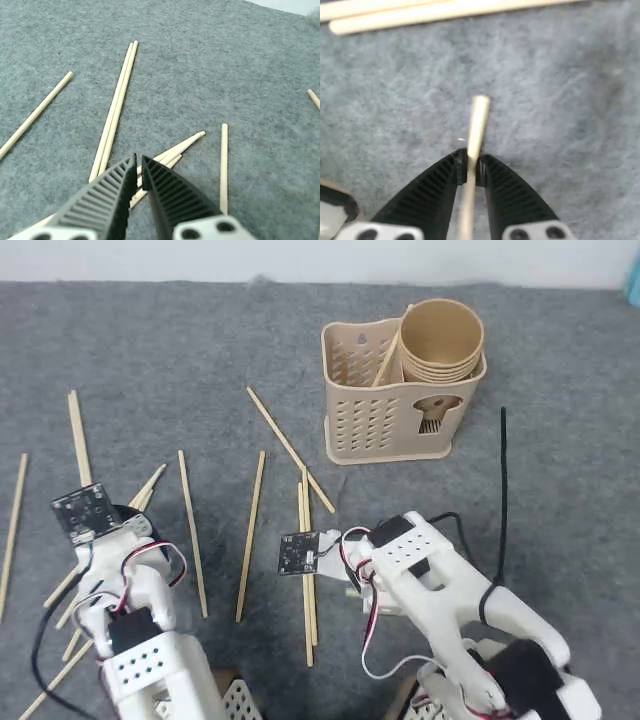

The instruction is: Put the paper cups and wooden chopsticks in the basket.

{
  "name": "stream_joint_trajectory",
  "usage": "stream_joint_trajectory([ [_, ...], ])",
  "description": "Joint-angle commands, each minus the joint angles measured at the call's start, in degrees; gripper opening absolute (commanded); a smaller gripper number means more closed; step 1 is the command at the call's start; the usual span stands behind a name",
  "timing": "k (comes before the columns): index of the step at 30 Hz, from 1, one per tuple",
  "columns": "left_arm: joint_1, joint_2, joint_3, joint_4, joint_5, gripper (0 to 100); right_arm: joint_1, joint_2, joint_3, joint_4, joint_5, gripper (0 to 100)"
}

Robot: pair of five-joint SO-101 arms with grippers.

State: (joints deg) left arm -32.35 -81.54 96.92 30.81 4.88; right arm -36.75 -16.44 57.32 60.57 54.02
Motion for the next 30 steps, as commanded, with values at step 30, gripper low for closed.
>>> stream_joint_trajectory([
  [30, 0.2, -0.9, -0.1, -1.6, -0.3, 2, 9.0, -59.8, -0.8, -63.2, -44.5, 0.8],
])
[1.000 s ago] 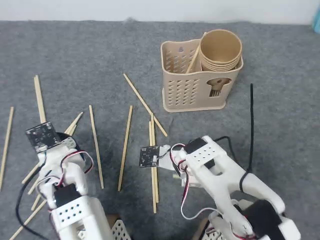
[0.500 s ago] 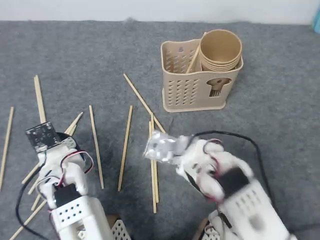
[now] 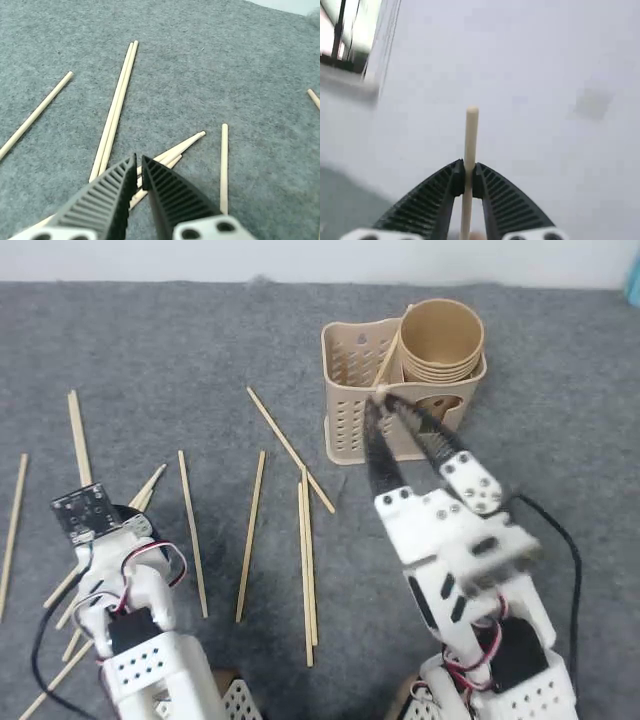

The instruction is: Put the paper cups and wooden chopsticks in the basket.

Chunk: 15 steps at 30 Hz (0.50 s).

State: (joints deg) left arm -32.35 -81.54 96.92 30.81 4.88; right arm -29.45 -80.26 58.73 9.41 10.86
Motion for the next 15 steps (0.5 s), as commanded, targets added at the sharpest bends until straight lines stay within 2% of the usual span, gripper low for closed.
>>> stream_joint_trajectory([
  [1, 0.2, -0.9, -0.1, -1.6, -0.3, 2, 2.2, 5.7, -2.7, -15.3, -1.4, 0.8],
  [5, 0.2, -0.9, -0.1, -1.6, -0.3, 2, 4.9, 15.0, -7.5, -21.2, -1.5, 0.8],
  [11, 0.2, -0.9, -0.1, -1.6, -0.3, 2, 8.0, 31.1, -16.4, -22.2, -1.8, 0.8],
  [15, 0.2, -0.9, -0.1, -1.6, -0.3, 2, 10.2, 39.7, -18.6, -21.8, -7.8, 0.8],
])
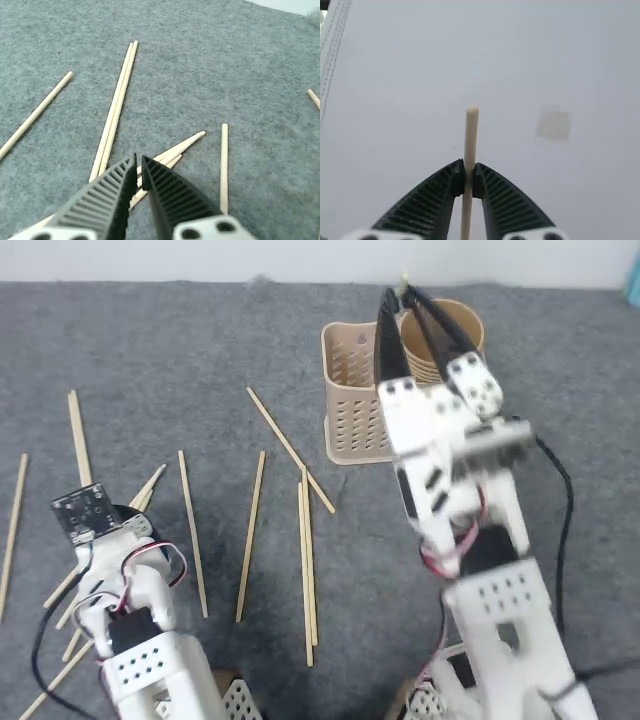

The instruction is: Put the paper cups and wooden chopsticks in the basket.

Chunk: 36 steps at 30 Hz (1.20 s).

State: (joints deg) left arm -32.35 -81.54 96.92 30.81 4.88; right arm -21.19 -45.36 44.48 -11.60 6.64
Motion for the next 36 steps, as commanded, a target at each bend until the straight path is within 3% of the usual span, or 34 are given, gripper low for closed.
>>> stream_joint_trajectory([
  [1, 0.2, -0.9, -0.1, -1.6, -0.3, 2, 2.3, 6.5, -4.4, -0.7, -4.7, 0.8],
  [5, 0.2, -0.9, -0.1, -1.6, -0.3, 2, 2.7, 11.2, -4.0, 0.4, -5.3, 0.8],
  [12, 0.2, -0.9, -0.1, -1.6, -0.3, 2, -0.1, 14.8, -4.4, 13.9, -4.8, 1.2],
  [18, 0.2, -0.9, -0.1, -1.6, -0.3, 2, -2.4, 15.1, -5.2, 19.3, -3.1, 16.0],
  [21, 0.2, -0.9, -0.1, -1.6, -0.3, 2, -2.5, 12.1, -8.8, 23.9, -3.3, 14.0],
  [29, 0.2, -0.9, -0.1, -1.6, -0.3, 2, -2.4, -4.9, -13.5, 45.8, -4.9, 7.4],
  [32, 0.3, -0.9, -0.1, -1.6, -0.3, 2, -2.0, -11.8, -13.5, 57.3, -9.1, 7.3],
  [36, 0.3, -0.9, -0.1, -1.4, -0.3, 2, -2.3, -18.9, -13.4, 74.0, -9.1, 7.5],
])
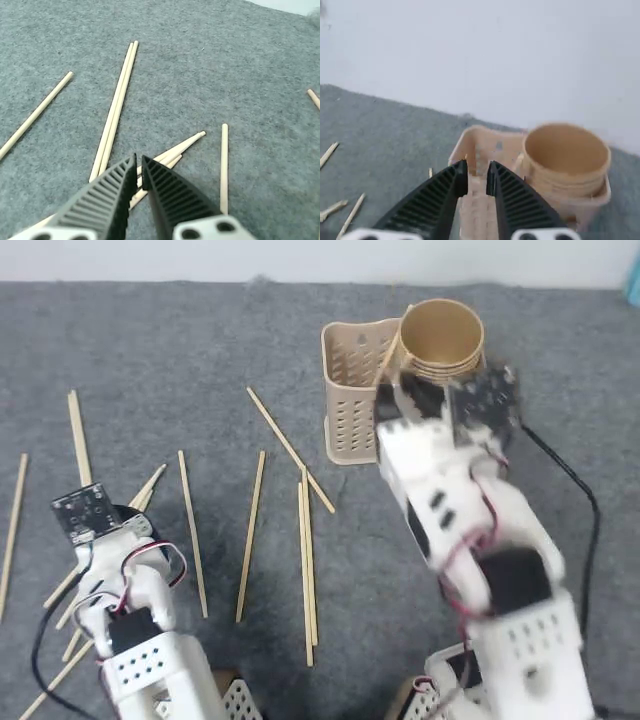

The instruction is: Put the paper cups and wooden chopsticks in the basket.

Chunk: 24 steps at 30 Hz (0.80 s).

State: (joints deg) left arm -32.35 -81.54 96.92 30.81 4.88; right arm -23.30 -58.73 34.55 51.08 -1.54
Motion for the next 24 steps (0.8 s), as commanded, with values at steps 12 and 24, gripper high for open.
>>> stream_joint_trajectory([
  [12, -0.7, -0.5, -2.7, 1.0, -0.3, 2, -0.1, -9.9, 13.9, 31.0, -0.8, 7.6],
  [24, -14.7, -0.4, -19.6, 10.6, -5.5, 2, 5.1, -9.4, 31.3, 19.3, 6.4, 7.3],
])
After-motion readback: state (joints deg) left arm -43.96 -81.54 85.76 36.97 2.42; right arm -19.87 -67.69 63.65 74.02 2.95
